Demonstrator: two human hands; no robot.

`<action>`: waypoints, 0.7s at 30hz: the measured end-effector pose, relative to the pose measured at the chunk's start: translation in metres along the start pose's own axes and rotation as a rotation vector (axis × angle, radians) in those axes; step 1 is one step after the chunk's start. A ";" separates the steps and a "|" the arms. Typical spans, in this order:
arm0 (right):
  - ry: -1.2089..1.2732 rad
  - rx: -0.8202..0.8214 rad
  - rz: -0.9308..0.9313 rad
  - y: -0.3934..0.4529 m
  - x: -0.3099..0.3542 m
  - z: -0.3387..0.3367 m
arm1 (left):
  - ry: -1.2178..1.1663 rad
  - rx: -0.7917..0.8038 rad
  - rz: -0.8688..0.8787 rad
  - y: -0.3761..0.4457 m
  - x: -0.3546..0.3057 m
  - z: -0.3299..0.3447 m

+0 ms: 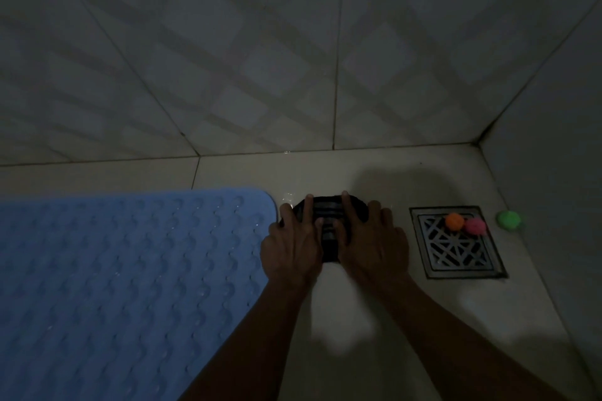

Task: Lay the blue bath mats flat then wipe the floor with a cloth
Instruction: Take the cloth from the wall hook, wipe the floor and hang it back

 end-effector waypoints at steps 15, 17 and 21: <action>-0.055 0.094 0.023 -0.068 0.008 -0.003 | -0.087 0.061 0.011 -0.067 0.026 0.002; -0.063 0.099 0.023 -0.081 0.009 -0.005 | -0.115 0.074 0.014 -0.074 0.029 0.000; -0.056 0.109 0.031 -0.105 0.009 -0.004 | -0.105 0.093 0.006 -0.094 0.031 -0.001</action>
Point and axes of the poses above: each hand's wrist, its own y-axis towards the middle knuckle, its own z-axis out of the palm, x = y × z, the point moved 5 cm from there along y, towards the middle knuckle, and after that the axes turned 10 degrees about -y, right-handed, at the moved point
